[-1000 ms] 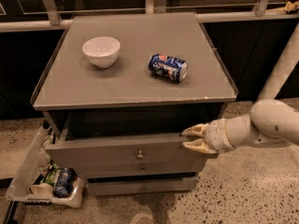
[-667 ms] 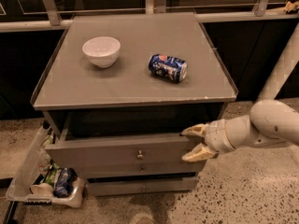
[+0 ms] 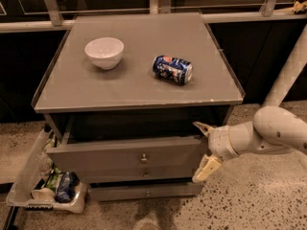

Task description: Open top drawer

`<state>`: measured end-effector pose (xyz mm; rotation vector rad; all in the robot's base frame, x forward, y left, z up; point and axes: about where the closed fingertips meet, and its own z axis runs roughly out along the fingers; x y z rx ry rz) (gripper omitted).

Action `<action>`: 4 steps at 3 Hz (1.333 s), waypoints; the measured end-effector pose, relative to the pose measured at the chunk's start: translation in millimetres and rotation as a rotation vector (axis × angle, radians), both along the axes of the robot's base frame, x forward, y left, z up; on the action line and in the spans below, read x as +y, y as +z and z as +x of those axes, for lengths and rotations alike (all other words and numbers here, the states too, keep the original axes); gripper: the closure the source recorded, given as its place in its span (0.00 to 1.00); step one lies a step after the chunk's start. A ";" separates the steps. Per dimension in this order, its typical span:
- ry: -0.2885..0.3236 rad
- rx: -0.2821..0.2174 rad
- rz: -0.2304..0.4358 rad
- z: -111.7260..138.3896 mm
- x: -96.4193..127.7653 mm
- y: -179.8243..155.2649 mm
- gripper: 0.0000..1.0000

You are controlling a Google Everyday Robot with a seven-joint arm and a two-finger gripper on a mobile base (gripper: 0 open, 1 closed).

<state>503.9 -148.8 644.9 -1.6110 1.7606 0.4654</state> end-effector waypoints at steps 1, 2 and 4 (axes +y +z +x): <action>0.002 0.018 0.004 -2.6 0.5 -7.1 0.00; 0.003 0.018 0.005 -2.7 0.5 -7.1 0.18; 0.006 0.019 0.006 -3.6 -0.5 0.9 0.65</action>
Offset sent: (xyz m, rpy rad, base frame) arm -0.0026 0.0005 -0.0071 0.0045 0.0175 0.0024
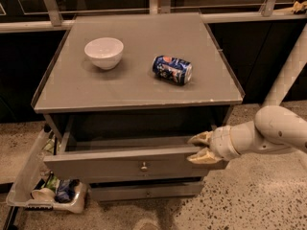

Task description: Open top drawer

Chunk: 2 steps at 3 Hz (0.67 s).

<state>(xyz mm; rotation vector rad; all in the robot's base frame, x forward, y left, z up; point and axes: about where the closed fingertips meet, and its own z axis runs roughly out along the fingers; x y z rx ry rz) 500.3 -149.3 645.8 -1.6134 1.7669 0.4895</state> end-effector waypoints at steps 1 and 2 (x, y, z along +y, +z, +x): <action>0.019 0.000 0.012 -9.0 4.3 7.8 0.88; 0.031 -0.014 0.024 -20.4 7.9 14.9 1.00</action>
Offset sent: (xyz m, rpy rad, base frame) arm -0.2657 -0.0531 0.0173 0.0544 0.0320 -0.0015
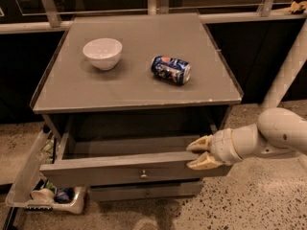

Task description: Open top drawer

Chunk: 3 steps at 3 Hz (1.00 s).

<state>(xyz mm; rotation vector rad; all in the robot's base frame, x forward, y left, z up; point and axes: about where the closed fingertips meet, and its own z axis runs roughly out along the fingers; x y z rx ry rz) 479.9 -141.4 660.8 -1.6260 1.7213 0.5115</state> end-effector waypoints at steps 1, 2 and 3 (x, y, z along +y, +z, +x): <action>0.000 0.000 0.000 0.0 -0.1 0.0 0.82; 0.000 0.000 0.000 0.0 0.0 0.0 0.59; 0.000 0.000 0.000 0.0 0.0 0.0 0.36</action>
Offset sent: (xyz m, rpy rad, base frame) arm 0.0000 -0.0001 0.0000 0.0000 0.0000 0.0000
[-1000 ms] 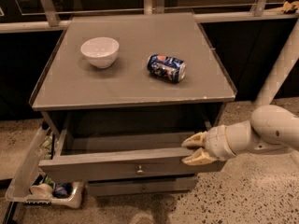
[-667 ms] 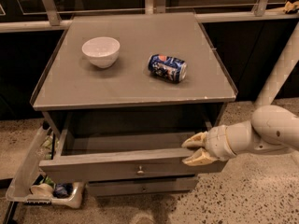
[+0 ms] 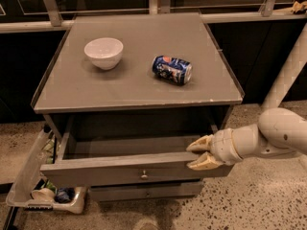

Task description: Open top drawer

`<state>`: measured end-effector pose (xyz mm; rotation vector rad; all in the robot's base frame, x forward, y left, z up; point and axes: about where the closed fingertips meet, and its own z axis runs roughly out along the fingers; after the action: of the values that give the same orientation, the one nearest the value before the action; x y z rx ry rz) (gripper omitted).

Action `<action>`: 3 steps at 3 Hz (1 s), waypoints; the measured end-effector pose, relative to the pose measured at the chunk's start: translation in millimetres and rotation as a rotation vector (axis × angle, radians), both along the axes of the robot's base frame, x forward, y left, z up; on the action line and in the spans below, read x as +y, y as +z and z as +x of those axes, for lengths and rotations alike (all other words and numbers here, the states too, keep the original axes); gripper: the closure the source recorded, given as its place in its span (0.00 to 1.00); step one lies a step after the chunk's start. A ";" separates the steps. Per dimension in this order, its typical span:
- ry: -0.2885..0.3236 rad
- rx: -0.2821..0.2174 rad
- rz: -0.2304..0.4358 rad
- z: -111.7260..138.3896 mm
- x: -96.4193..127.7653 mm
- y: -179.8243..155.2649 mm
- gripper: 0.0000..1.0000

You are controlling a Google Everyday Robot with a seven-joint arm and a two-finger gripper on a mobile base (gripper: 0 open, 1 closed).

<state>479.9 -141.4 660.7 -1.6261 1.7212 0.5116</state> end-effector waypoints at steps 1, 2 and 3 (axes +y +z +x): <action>0.000 0.000 0.000 0.0 0.0 0.0 0.12; 0.038 -0.003 0.044 -21.2 -3.1 -0.7 0.00; 0.077 -0.019 0.110 -68.5 -6.4 -5.8 0.18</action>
Offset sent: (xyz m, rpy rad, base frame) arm -0.0606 -0.0133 -0.0003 0.1234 -0.0105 0.1018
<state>411.4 -147.8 654.9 -1.6184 1.5931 0.6153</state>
